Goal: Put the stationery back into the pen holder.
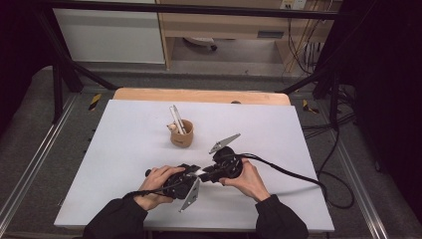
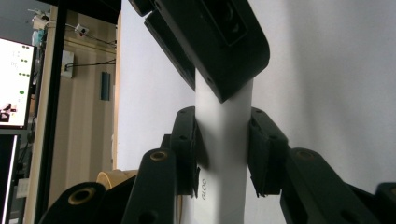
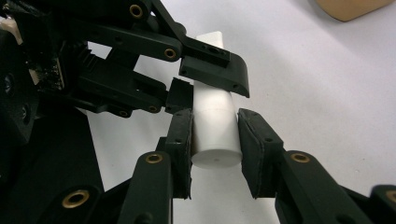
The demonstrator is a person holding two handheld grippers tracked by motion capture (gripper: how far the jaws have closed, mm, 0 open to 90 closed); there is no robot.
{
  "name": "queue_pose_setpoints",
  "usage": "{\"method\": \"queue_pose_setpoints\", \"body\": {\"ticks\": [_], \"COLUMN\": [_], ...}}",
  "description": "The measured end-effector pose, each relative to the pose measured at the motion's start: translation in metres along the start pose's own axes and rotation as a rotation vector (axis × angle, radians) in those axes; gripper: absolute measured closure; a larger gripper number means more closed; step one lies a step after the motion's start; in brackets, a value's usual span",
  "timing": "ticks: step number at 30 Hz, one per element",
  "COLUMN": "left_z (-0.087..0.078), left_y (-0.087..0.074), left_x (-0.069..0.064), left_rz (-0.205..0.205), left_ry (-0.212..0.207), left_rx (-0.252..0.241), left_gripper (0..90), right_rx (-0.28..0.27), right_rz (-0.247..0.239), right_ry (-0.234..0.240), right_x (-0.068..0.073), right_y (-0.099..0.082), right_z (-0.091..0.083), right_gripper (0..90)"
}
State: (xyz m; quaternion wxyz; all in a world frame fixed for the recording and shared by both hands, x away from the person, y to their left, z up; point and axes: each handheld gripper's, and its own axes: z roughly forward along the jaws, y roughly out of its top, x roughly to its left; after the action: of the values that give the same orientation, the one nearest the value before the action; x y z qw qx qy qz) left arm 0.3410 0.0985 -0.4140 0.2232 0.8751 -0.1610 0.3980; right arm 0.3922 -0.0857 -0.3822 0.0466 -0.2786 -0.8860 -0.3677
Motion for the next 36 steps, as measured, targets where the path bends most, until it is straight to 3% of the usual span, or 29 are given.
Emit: {"method": "queue_pose_setpoints", "body": {"ticks": [9, 14, 18, 24, 29, 36], "left_z": [0.0, -0.002, -0.002, -0.002, -0.004, -0.008], "left_y": [-0.005, -0.011, -0.017, -0.026, -0.033, -0.042], "left_x": [-0.001, 0.0, 0.001, 0.004, 0.009, 0.019], "left_rz": [-0.035, -0.096, -0.152, -0.269, -0.415, -0.583], "left_ry": [-0.017, -0.028, -0.038, -0.048, -0.047, -0.041], "left_rx": [0.024, 0.027, 0.035, 0.044, 0.032, 0.027], "left_gripper": [66.3, 66.3, 66.2, 66.2, 66.2, 66.2], "right_rx": [-0.034, -0.082, -0.135, -0.183, -0.191, -0.203], "right_rz": [-0.008, -0.027, -0.007, 0.005, 0.035, 0.106], "right_ry": [-0.008, -0.048, -0.094, -0.176, -0.237, -0.285], "right_x": [0.001, -0.001, -0.009, -0.024, -0.036, -0.053], "right_y": [0.0, -0.005, -0.014, -0.033, -0.051, -0.076], "right_z": [-0.007, -0.018, -0.026, -0.034, -0.037, -0.041], "right_gripper": [59.6, 45.8, 33.7, 16.4, 8.8, 1.6]}}
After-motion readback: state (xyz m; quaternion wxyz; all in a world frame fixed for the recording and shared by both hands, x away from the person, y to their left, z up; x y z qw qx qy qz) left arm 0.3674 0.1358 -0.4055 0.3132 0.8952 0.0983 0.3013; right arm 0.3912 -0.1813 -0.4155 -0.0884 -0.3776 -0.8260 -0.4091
